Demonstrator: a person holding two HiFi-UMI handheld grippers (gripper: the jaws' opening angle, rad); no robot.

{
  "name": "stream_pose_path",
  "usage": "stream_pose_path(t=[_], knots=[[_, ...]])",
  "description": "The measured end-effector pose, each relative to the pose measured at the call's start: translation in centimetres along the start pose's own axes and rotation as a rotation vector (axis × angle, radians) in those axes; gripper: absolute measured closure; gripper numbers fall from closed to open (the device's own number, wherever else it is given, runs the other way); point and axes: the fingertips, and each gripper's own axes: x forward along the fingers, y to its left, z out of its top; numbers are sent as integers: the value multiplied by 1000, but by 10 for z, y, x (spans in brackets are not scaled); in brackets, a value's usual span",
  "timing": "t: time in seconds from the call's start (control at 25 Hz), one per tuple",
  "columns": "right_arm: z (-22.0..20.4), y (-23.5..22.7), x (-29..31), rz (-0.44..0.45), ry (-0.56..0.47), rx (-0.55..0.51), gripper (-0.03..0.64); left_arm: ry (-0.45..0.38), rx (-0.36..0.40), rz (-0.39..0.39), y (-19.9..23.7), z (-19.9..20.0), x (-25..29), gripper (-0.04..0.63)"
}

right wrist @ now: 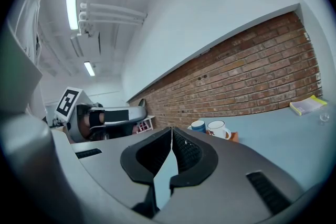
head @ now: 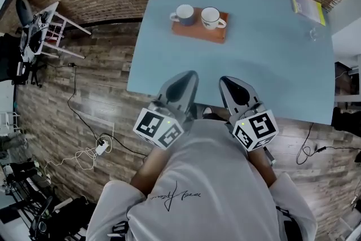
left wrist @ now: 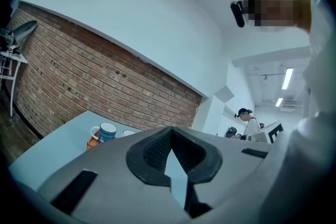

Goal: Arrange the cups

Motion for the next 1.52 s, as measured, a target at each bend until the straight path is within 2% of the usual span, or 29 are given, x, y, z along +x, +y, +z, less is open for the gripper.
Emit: stream_pose_path(t=[0.32,0.76,0.84,0.96,1.16,1.28,1.52], knots=[[-6,0,19,-44,30,35,595,56,-50,-27,22,-5,7,586],[-2,-2,59,-164,64,41,595,114,-79,-121,61,4,22,586],[0,2,70,-155,52,40,595,119,-81,-145,71,7,24,586],[4,16,85,-94,31,55,595,127,-75,-185,84,11,27,586],[10,21,97,-87,45,-38,595,132,-52,-265,95,16,34,586],[11,10,99,-107,63,-103,594,143,-56,-296,98,12,40,586],[22,-22,104,-113,114,-167,594,165,-61,-351,95,9,53,586]])
